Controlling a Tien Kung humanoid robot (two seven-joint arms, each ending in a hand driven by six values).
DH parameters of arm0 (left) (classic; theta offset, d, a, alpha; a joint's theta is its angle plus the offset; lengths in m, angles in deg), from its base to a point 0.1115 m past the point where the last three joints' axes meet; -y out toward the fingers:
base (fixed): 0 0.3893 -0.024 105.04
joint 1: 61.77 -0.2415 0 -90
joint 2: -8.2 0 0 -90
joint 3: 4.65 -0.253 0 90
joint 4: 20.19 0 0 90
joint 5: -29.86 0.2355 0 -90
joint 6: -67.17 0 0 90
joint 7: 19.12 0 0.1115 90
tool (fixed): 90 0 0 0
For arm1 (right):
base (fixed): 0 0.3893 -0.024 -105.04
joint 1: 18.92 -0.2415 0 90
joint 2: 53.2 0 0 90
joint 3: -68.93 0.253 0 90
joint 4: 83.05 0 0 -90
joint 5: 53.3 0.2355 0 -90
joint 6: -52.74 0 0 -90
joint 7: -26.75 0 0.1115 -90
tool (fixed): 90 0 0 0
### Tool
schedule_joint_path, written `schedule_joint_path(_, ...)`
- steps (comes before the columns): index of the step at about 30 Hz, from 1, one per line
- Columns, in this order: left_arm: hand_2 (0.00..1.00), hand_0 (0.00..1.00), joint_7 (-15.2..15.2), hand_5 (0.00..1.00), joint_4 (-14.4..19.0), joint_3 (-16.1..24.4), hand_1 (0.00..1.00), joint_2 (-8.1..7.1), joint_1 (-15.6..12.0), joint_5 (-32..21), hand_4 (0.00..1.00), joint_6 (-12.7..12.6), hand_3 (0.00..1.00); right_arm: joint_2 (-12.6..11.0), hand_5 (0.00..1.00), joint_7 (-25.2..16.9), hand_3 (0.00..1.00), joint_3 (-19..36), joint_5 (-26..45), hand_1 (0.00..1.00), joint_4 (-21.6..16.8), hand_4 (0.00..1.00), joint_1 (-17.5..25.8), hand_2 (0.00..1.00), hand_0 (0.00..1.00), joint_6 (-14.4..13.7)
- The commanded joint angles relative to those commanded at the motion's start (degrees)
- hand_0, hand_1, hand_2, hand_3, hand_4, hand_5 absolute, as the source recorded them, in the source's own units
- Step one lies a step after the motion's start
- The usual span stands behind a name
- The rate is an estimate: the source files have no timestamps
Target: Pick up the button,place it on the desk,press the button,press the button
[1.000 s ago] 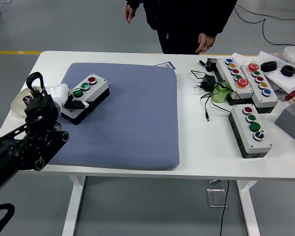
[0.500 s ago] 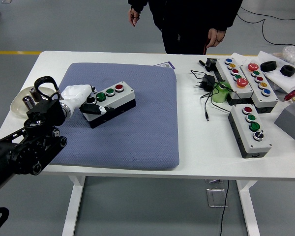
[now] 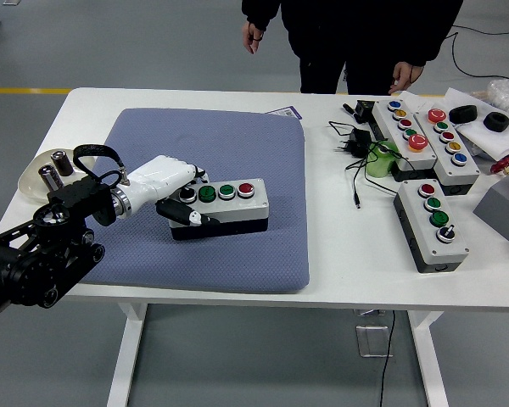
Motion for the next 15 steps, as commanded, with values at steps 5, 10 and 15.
schedule_joint_path(5, 0.283, 0.065, -2.7, 0.479, 0.5, -2.1, 0.205, -1.30, 0.1, -1.8, 0.863, -0.9, 0.315, 0.0, 0.141, 0.1, 0.586, 0.0, 0.0, 0.706, 0.0, 0.184, 0.1, 0.717, 0.752, 0.0)
schedule_joint_path(10, 0.281, 0.064, -4.3, 0.498, 1.6, -3.8, 0.205, -1.83, -0.1, -3.8, 0.873, -3.2, 0.315, 0.1, 0.141, 0.1, 0.586, 0.2, -0.3, 0.706, 0.0, 0.184, 0.2, 0.717, 0.752, 0.0)
schedule_joint_path(15, 0.413, 0.156, -4.5, 0.498, 1.7, -3.8, 0.327, -1.74, -0.1, -2.9, 0.868, -4.7, 0.445, 0.1, 0.140, 0.2, 0.586, 0.3, -0.5, 0.706, 0.0, 0.184, 0.3, 0.717, 0.752, 0.0)
